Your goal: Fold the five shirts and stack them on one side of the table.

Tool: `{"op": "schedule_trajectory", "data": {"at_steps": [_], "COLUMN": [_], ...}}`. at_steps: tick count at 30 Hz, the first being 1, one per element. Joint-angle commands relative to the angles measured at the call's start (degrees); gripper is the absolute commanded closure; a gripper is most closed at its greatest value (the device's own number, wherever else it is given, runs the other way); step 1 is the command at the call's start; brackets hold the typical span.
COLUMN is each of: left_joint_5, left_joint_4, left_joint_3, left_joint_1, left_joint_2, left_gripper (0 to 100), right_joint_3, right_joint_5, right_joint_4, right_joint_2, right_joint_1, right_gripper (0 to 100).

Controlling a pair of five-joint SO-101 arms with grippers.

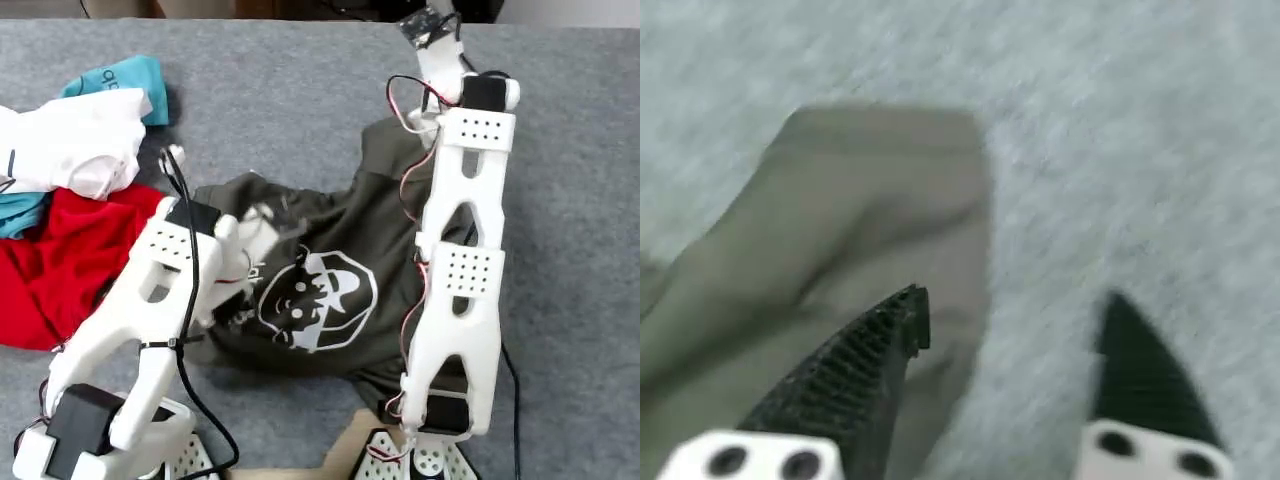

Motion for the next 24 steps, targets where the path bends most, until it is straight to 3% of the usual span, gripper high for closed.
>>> {"op": "schedule_trajectory", "data": {"at_steps": [1,5,11,15,20,24], "left_joint_5": [10.02,14.07,13.89,5.10,2.90,-2.64], "left_joint_4": [-2.90,-2.73,-2.46,7.56,10.55,13.63], "left_joint_3": [-5.54,-9.05,-11.78,-16.35,-17.41,-15.56], "left_joint_1": [-0.70,-0.70,-4.22,-5.89,-7.65,-4.84], "left_joint_2": [-1.63,-1.63,-1.71,-1.71,-3.47,-7.96], "left_gripper": [98,98,98,98,98,98], "right_joint_3": [-2.07,-1.01,-0.92,-1.01,9.19,24.40], "right_joint_5": [0.35,0.35,0.35,0.53,2.29,5.63], "right_joint_4": [2.81,2.99,5.54,5.63,5.71,5.63], "right_joint_2": [-1.45,3.03,12.35,13.93,9.54,2.86], "right_joint_1": [-0.75,-0.92,0.04,1.54,3.74,5.76], "right_gripper": [99.8,98.2,99.2,99.2,99.2,99.3]}}
